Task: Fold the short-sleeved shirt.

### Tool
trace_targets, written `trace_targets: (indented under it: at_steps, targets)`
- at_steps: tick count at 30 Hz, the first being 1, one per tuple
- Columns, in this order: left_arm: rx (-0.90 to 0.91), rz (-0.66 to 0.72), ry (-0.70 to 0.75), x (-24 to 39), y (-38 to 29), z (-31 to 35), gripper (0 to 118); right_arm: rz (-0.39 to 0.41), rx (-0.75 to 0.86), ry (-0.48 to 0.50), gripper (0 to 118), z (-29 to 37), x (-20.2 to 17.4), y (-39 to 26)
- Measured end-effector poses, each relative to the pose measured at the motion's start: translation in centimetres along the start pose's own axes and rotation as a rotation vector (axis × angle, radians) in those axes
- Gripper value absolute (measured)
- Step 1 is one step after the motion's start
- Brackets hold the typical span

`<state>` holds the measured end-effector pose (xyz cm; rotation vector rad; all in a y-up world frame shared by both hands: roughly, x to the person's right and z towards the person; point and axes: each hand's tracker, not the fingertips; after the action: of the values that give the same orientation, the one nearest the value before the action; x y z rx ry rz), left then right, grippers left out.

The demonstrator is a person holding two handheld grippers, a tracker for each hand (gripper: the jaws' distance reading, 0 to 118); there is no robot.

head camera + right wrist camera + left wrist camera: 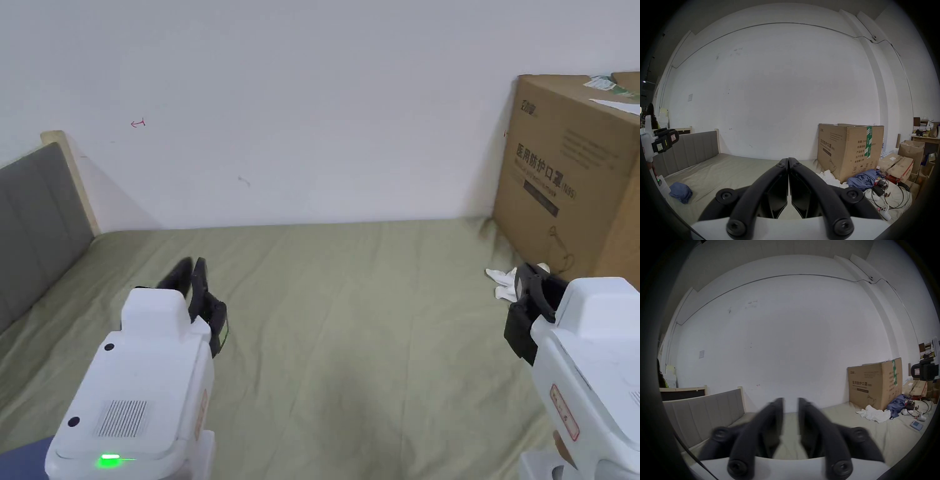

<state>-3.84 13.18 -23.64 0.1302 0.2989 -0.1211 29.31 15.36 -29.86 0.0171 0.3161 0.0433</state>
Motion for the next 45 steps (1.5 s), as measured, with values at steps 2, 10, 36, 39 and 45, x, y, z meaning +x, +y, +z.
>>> trace_targets:
  at_steps: [2,10,36,39,45]
  targets:
    - [-0.011,0.001,-0.024,0.6,-0.1,0.1,0,-0.003,-0.002,-0.003,0,0.2,0.2,-0.1]
    - [-0.043,0.031,-0.057,2.1,-0.6,-0.1,0,0.0,0.003,-0.01,0,0.5,0.5,-0.1]
    - [-0.066,0.029,-0.048,1.5,-1.3,-0.2,0,0.028,0.011,-0.002,0,0.3,-0.3,0.5]
    - [-0.068,0.035,-0.049,1.4,-1.3,-0.2,0,0.031,0.01,-0.001,0,0.2,-0.3,0.4]
    - [-0.067,0.036,-0.046,1.2,-1.3,-0.2,0,0.031,0.011,0.003,0,0.3,-0.5,0.6]
